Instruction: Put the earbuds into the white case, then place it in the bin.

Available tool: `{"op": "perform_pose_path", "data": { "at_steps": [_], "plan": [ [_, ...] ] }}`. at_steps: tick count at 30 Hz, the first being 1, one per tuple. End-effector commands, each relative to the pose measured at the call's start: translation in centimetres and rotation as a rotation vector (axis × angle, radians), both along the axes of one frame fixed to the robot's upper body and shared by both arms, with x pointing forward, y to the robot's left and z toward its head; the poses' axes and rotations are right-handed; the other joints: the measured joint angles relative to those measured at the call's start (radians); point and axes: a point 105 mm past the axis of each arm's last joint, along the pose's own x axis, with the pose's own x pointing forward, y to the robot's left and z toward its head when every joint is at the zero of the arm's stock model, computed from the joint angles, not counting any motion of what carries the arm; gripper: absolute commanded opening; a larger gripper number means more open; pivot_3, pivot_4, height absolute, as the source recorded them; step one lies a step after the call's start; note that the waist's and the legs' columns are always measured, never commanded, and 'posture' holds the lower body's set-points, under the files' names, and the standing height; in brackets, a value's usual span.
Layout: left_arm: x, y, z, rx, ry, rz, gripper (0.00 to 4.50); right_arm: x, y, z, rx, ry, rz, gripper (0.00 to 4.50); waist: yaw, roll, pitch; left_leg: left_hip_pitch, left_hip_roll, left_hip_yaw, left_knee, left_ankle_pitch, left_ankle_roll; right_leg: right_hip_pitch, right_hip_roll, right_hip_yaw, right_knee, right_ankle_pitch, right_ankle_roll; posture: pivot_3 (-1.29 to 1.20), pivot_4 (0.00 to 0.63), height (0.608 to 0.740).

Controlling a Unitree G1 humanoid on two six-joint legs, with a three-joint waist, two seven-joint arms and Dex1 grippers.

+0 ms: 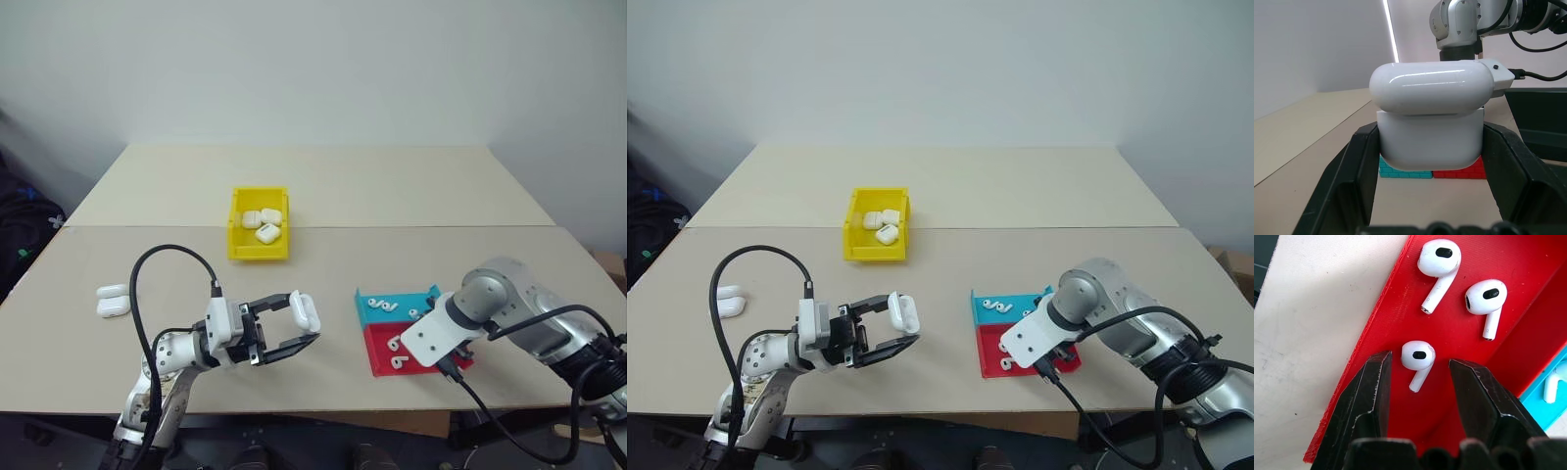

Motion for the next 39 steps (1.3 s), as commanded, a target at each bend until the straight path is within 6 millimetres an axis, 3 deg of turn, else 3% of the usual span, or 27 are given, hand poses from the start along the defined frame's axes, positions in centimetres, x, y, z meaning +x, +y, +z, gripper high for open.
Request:
{"op": "perform_pose_path", "data": {
  "at_steps": [1, 3, 19, 24, 28, 33, 39],
  "plan": [
    [-0.2, -0.2, 0.9, -0.005, -0.052, -0.010, 2.78, 0.0, 0.0, 0.8, 0.009, -0.020, 0.019, 1.74, 0.000, 0.000, 0.000, 0.000, 0.000, 0.000, 0.000, 0.000, 0.000, 0.000, 0.000, 0.000, 0.000, 0.000, 0.000, 0.00, 0.150, 0.740],
    [-0.2, -0.2, 0.9, -0.005, -0.053, -0.010, 2.78, 0.0, 0.0, 0.8, 0.010, -0.021, 0.021, 1.16, 0.000, 0.000, 0.000, 0.000, 0.000, 0.000, 0.000, 0.000, 0.000, 0.000, 0.000, 0.000, 0.000, 0.000, 0.000, 0.00, 0.150, 0.740],
    [-0.1, -0.1, 0.9, -0.004, -0.054, 0.003, 2.78, 0.1, 0.1, 0.6, 0.011, -0.025, 0.028, 1.16, 0.000, 0.000, 0.000, 0.000, 0.000, 0.000, 0.000, 0.000, 0.000, 0.000, 0.000, 0.000, 0.000, 0.000, 0.000, 0.00, 0.150, 0.740],
    [-0.2, -0.2, 1.4, -0.024, -0.061, 0.000, 2.78, -0.2, 0.4, 1.4, 0.065, -0.024, 0.003, 1.16, 0.000, 0.000, 0.000, 0.000, 0.000, 0.000, 0.000, 0.000, 0.000, 0.000, 0.000, 0.000, 0.000, 0.000, 0.000, 0.00, 0.150, 0.740],
    [-0.6, -0.7, 3.0, -0.083, -0.076, -0.032, 2.78, -0.8, 1.1, 4.8, 0.267, -0.010, -0.082, 1.16, 0.001, 0.000, 0.000, 0.000, 0.000, 0.000, 0.000, 0.000, 0.000, 0.000, 0.000, 0.000, 0.000, 0.000, 0.000, 0.00, 0.150, 0.740],
    [-1.5, -1.8, 5.1, -0.123, -0.093, -0.103, 2.78, -2.0, 1.7, 11.3, 0.612, -0.028, -0.133, 1.16, 0.001, 0.000, 0.000, 0.000, 0.000, 0.000, 0.000, 0.000, 0.000, 0.001, 0.000, 0.000, 0.000, 0.001, -0.001, 0.00, 0.150, 0.740],
    [-1.7, -2.6, 7.0, -0.122, -0.114, -0.182, 2.78, -2.6, 1.9, 16.1, 0.900, -0.077, -0.178, 1.16, 0.000, 0.000, 0.000, 0.000, 0.000, 0.000, 0.000, 0.000, 0.000, 0.001, 0.000, 0.000, 0.000, 0.000, 0.000, 0.00, 0.150, 0.740]
  ]
}}
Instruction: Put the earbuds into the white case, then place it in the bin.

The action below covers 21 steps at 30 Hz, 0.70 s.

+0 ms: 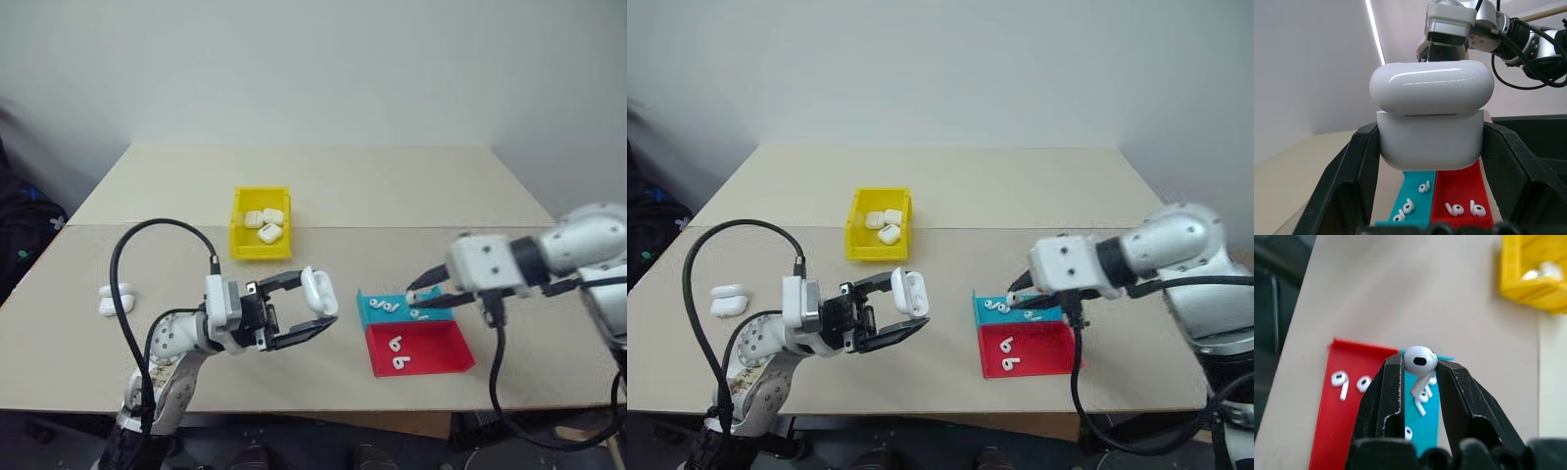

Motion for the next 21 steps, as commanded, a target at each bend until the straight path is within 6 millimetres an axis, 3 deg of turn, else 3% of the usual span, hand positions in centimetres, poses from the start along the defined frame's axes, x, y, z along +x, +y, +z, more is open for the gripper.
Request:
{"op": "perform_pose_path", "data": {
  "at_steps": [1, 5, 8, 16, 21],
  "plan": [
    [-0.7, -0.6, 2.1, -0.024, -0.040, -0.072, 2.78, -0.7, 0.5, 3.9, 0.214, -0.060, -0.010, 1.16, -0.002, 0.000, 0.000, 0.000, 0.000, 0.000, 0.000, 0.000, 0.000, 0.000, 0.000, 0.000, 0.000, 0.000, 0.000, 0.00, 0.150, 0.740],
    [-1.5, -1.0, 3.9, -0.069, -0.040, -0.156, 2.78, -1.4, 1.2, 8.5, 0.566, -0.086, 0.055, 1.16, -0.005, 0.000, 0.000, 0.000, 0.000, 0.000, 0.000, 0.000, 0.000, 0.000, 0.001, 0.000, 0.000, 0.000, 0.000, 0.00, 0.150, 0.740],
    [-2.1, -1.2, 4.3, -0.078, -0.030, -0.203, 2.78, -2.3, 1.9, 9.8, 0.724, -0.078, 0.150, 1.16, -0.003, 0.000, 0.000, 0.000, 0.000, -0.001, 0.000, 0.000, 0.000, 0.000, 0.001, 0.000, 0.000, 0.000, 0.000, 0.00, 0.150, 0.740],
    [-2.5, -1.6, 4.6, -0.111, -0.025, -0.239, 2.78, -4.4, 4.2, 8.9, 0.848, -0.103, 0.382, 1.16, -0.002, 0.000, 0.000, 0.000, 0.000, -0.001, 0.000, 0.000, 0.001, 0.001, 0.001, 0.000, 0.000, 0.000, 0.001, 0.00, 0.150, 0.740],
    [-2.6, -1.7, 4.5, -0.134, -0.018, -0.241, 2.78, -4.3, 5.5, 8.1, 0.841, -0.061, 0.445, 1.16, -0.003, 0.000, 0.000, 0.000, 0.000, -0.001, 0.000, 0.000, 0.001, 0.001, 0.001, 0.000, 0.000, 0.000, 0.000, 0.00, 0.150, 0.740]
  ]
}}
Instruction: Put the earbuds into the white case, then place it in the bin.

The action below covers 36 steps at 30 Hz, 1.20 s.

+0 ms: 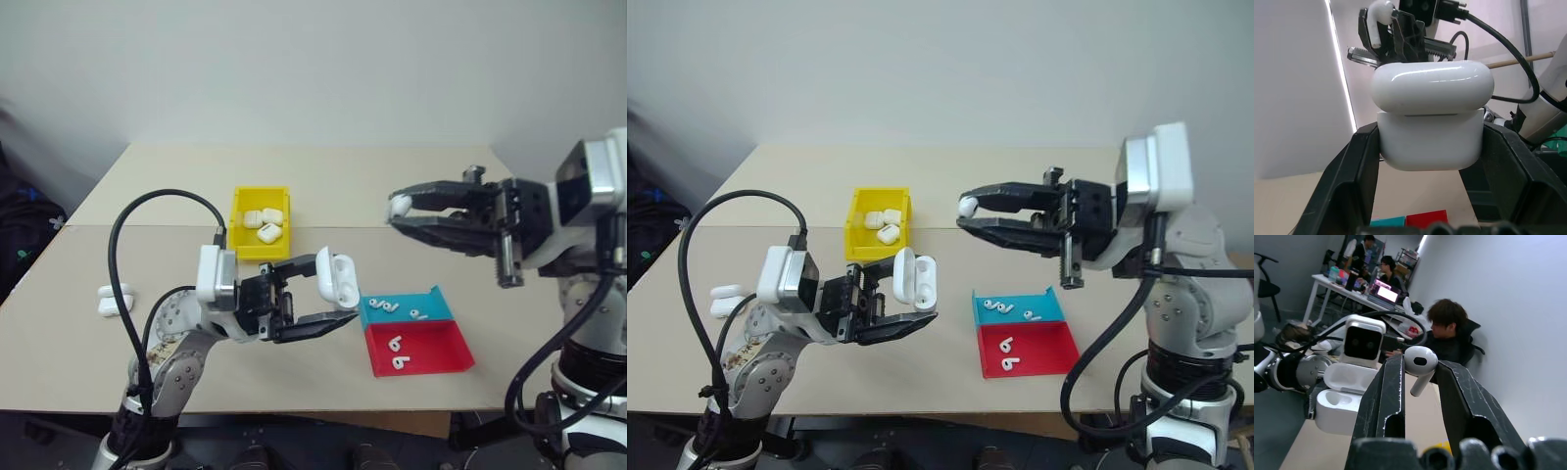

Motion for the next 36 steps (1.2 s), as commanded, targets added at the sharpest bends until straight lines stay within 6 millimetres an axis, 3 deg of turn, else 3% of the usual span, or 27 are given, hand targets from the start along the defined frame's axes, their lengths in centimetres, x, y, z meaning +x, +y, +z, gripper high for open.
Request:
{"op": "perform_pose_path", "data": {
  "at_steps": [1, 11, 32, 36],
  "plan": [
    [-0.8, -0.1, 0.8, -0.034, -0.032, -0.030, 2.78, -0.7, 0.8, 0.4, 0.001, -0.050, 0.058, 1.16, -0.001, 0.000, 0.000, 0.000, 0.000, 0.000, 0.000, 0.000, 0.000, 0.000, 0.000, 0.000, 0.000, 0.000, 0.000, 0.00, 0.150, 0.740],
    [-1.0, -0.3, 0.9, -0.066, -0.047, -0.034, 2.78, -0.5, 2.3, -1.0, -0.069, -0.050, 0.110, 1.16, 0.000, 0.000, 0.000, 0.000, 0.000, 0.000, 0.000, 0.000, 0.000, 0.000, 0.000, 0.000, 0.000, 0.000, 0.000, 0.00, 0.150, 0.740],
    [-1.0, -0.5, 0.7, -0.066, -0.055, -0.023, 2.78, 0.3, 2.6, -2.7, -0.148, -0.078, 0.076, 1.16, 0.000, 0.000, 0.000, 0.000, 0.000, 0.000, 0.000, 0.000, 0.000, 0.000, 0.000, 0.000, 0.000, 0.000, 0.000, 0.00, 0.150, 0.740],
    [-0.9, -0.6, 0.6, -0.057, -0.049, -0.016, 2.78, 0.5, 2.6, -3.4, -0.187, -0.082, 0.059, 2.12, 0.000, 0.000, 0.000, 0.000, 0.000, 0.000, 0.000, 0.000, 0.000, 0.000, 0.000, 0.000, 0.000, 0.000, 0.000, 0.00, 0.150, 0.740]
  ]
}}
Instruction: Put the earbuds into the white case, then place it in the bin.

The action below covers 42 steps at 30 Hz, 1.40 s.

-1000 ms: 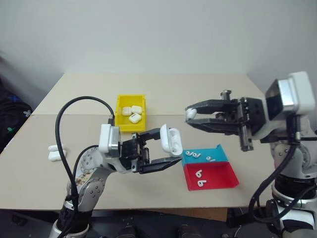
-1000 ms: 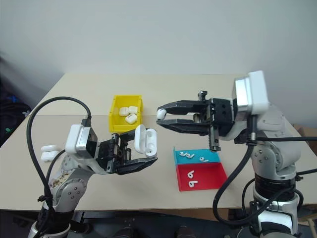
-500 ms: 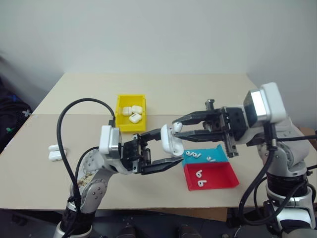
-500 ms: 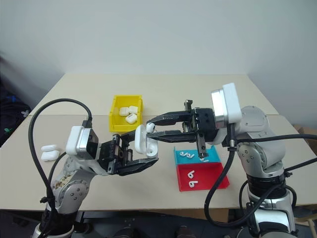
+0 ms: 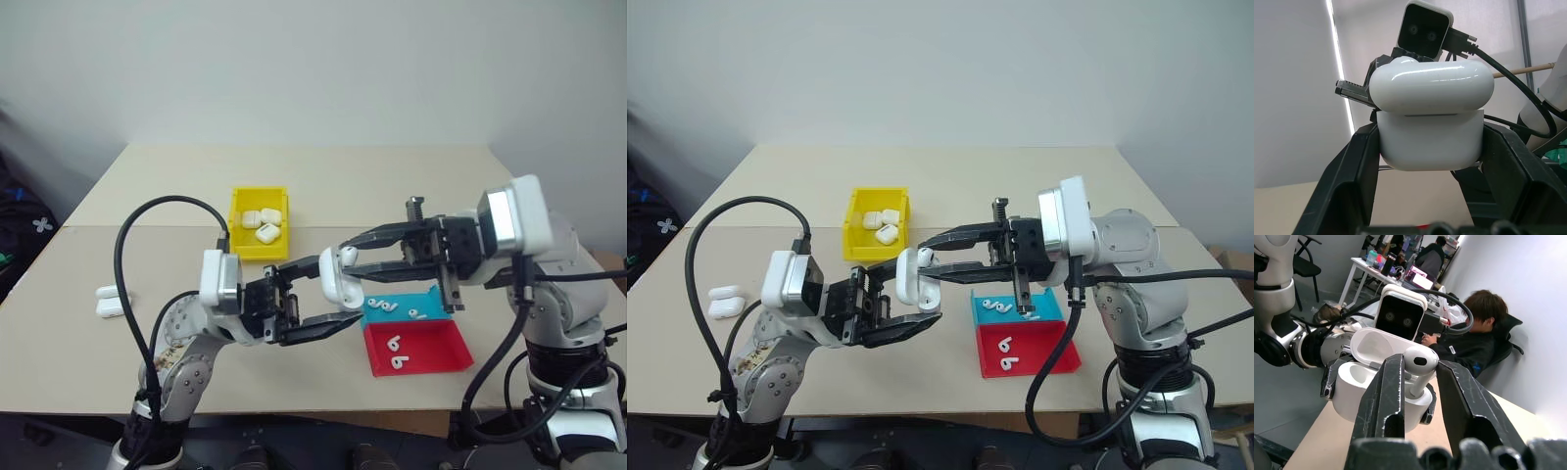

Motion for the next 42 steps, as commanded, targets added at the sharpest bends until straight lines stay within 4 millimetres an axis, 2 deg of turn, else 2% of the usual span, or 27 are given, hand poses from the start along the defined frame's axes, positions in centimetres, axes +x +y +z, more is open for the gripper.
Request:
{"op": "perform_pose_path", "data": {
  "at_steps": [1, 2, 7, 10, 12, 15, 19, 22, 24, 28, 33, 42],
  "plan": [
    [-0.7, -0.2, 0.9, -0.025, -0.057, -0.011, 2.78, -0.1, 0.2, -0.5, -0.034, -0.030, -0.008, 2.40, 0.000, 0.000, 0.000, 0.000, 0.000, 0.000, 0.000, 0.000, 0.000, 0.000, 0.000, 0.000, 0.000, 0.000, 0.000, 0.00, 0.150, 0.740],
    [-0.7, -0.2, 0.9, -0.027, -0.058, -0.008, 2.78, -0.2, 0.2, -0.5, -0.039, -0.031, -0.006, 2.74, 0.000, 0.000, 0.000, 0.000, 0.000, 0.000, 0.000, 0.000, 0.000, 0.000, 0.000, 0.000, 0.000, 0.000, 0.000, 0.00, 0.150, 0.740],
    [-0.6, -0.1, 0.8, -0.029, -0.057, 0.001, 2.78, -0.5, -0.3, -0.5, -0.045, -0.044, 0.013, 2.74, 0.000, 0.000, 0.000, 0.000, 0.000, 0.000, 0.000, 0.000, 0.000, 0.000, 0.000, 0.000, 0.000, 0.000, 0.000, 0.00, 0.150, 0.740],
    [-0.2, 0.3, 0.2, -0.011, -0.046, 0.034, 2.78, -0.6, -1.5, 0.3, -0.042, -0.050, 0.019, 2.74, 0.000, 0.000, 0.000, 0.000, 0.000, 0.000, 0.000, 0.000, 0.000, 0.000, 0.000, 0.000, 0.000, 0.000, 0.000, 0.00, 0.150, 0.740],
    [0.2, 0.9, -0.3, 0.015, -0.041, 0.071, 2.78, 0.4, -2.7, 1.1, -0.107, 0.002, -0.052, 2.74, 0.000, 0.000, 0.000, 0.000, 0.000, 0.000, 0.000, 0.000, 0.000, 0.000, 0.000, 0.000, 0.000, 0.000, 0.000, 0.00, 0.150, 0.740],
    [0.4, 1.8, -1.3, 0.058, -0.034, 0.112, 2.78, 2.7, -4.2, 1.1, -0.259, 0.044, -0.208, 2.74, -0.001, 0.000, 0.000, 0.000, 0.000, 0.001, 0.000, 0.000, 0.000, -0.001, -0.001, 0.000, -0.001, -0.001, -0.003, 0.00, 0.150, 0.740],
    [0.8, 3.5, -3.8, 0.148, -0.007, 0.184, 2.78, 6.6, -6.8, -0.9, -0.570, 0.015, -0.422, 2.74, -0.009, 0.001, 0.000, 0.001, 0.001, 0.001, -0.001, 0.000, 0.000, -0.001, 0.000, 0.000, -0.001, -0.004, -0.006, 0.00, 0.150, 0.740],
    [0.7, 4.3, -5.4, 0.202, 0.010, 0.215, 2.78, 8.1, -7.4, -2.3, -0.732, 0.014, -0.450, 2.74, -0.009, 0.001, 0.000, 0.000, 0.001, 0.001, -0.002, 0.000, 0.000, -0.002, 0.000, 0.000, -0.002, -0.006, -0.005, 0.00, 0.150, 0.740],
    [0.5, 4.8, -6.6, 0.240, 0.021, 0.233, 2.78, 9.3, -7.7, -4.1, -0.897, 0.014, -0.471, 2.74, -0.009, 0.001, 0.001, -0.001, 0.001, 0.002, -0.002, 0.000, 0.000, -0.003, 0.000, 0.001, -0.001, -0.006, -0.005, 0.00, 0.150, 0.740],
    [0.2, 4.8, -7.6, 0.263, 0.029, 0.249, 2.78, 11.0, -8.3, -6.6, -1.115, -0.002, -0.506, 2.74, -0.006, 0.001, 0.001, -0.002, 0.001, 0.002, -0.002, 0.000, 0.000, -0.005, -0.001, 0.001, -0.001, -0.005, -0.006, 0.00, 0.150, 0.740],
    [-0.3, 4.4, -7.8, 0.255, 0.030, 0.259, 2.78, 12.0, -8.6, -8.8, -1.272, 0.002, -0.512, 2.74, 0.002, 0.001, 0.001, -0.004, 0.001, 0.003, -0.002, 0.000, 0.000, -0.006, -0.001, 0.001, -0.001, -0.002, -0.011, 0.00, 0.150, 0.740],
    [-0.4, 3.9, -7.9, 0.251, 0.028, 0.269, 2.78, 12.3, -8.9, -11.0, -1.366, 0.048, -0.502, 2.74, 0.001, 0.001, 0.001, -0.005, 0.001, 0.003, -0.002, 0.000, 0.000, -0.008, -0.001, 0.000, -0.001, -0.001, -0.009, 0.00, 0.150, 0.740]
  ]
}}
